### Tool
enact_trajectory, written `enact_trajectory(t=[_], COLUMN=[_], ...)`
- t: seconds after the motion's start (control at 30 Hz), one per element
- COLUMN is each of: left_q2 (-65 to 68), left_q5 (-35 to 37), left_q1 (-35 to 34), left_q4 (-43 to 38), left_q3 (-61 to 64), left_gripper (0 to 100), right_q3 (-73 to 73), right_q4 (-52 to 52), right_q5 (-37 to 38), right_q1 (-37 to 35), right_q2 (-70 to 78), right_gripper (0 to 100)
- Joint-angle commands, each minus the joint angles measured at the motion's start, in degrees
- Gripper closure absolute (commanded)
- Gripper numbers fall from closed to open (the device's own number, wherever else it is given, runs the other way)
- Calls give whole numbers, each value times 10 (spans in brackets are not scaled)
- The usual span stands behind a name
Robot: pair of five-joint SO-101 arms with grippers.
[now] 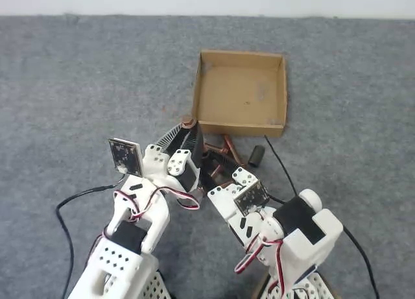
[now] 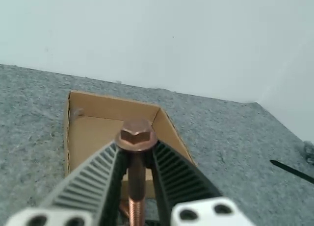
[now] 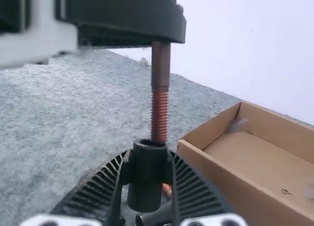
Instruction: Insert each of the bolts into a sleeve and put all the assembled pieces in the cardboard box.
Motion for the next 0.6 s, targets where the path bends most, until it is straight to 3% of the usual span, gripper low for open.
enact_trajectory(t=[0.0, 0.57], left_q2=[5, 5], left_q5=[-3, -3], left_q1=[6, -6], left_q4=[-14, -11], left_q3=[-23, -23], left_gripper=[989, 989], right_q3=[-15, -15], right_q4=[-1, -1], right_q5=[-1, -1], right_q1=[9, 11], right_q2=[-31, -31], right_gripper=[992, 992])
